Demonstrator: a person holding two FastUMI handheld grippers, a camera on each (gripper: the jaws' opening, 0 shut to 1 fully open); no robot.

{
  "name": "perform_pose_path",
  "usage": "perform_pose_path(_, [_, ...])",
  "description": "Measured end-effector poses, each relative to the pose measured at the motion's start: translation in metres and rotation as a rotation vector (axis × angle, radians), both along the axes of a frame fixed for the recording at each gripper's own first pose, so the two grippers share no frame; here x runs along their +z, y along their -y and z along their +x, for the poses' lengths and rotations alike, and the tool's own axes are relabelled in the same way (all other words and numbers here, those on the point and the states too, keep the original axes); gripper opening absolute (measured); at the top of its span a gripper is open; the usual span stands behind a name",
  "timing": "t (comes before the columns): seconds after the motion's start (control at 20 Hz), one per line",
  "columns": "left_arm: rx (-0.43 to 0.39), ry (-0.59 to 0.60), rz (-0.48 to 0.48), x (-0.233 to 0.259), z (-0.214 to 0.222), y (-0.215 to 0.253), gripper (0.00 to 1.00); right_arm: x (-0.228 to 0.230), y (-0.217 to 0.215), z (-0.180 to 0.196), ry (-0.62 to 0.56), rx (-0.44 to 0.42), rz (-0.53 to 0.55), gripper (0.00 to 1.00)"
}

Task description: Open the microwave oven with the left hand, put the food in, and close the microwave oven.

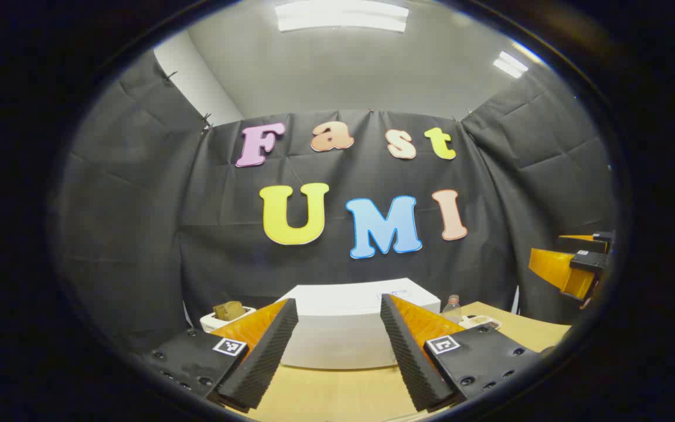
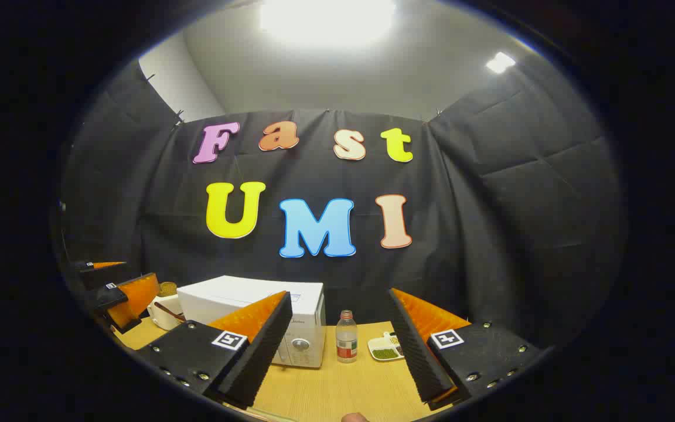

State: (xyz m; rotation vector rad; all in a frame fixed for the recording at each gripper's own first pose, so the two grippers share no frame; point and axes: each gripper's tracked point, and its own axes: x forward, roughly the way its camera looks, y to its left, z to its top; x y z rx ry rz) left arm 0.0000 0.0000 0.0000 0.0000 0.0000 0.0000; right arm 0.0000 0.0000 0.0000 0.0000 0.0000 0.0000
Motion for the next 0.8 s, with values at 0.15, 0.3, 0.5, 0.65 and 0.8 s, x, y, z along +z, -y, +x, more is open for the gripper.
perform_pose_path(0.15, [0.002,-0.001,-0.001,0.000,0.000,0.000,0.94,0.002,-0.001,-0.001,0.003,-0.001,0.000,0.98])
perform_pose_path(0.3, [-0.008,-0.005,-0.013,-0.003,-0.001,0.005,0.94,0.006,0.001,-0.001,0.013,-0.004,-0.002,0.98])
perform_pose_path(0.5, [-0.018,-0.004,-0.010,-0.002,0.003,0.010,0.94,0.005,0.004,-0.002,0.010,-0.007,0.001,0.98])
perform_pose_path(0.65, [-0.016,0.003,-0.010,0.001,0.003,0.012,0.94,0.005,0.007,-0.002,0.011,-0.009,-0.004,0.98])
perform_pose_path(0.8, [-0.019,0.003,-0.008,0.000,0.006,0.014,0.94,0.006,0.009,-0.002,0.013,-0.011,-0.009,0.98])
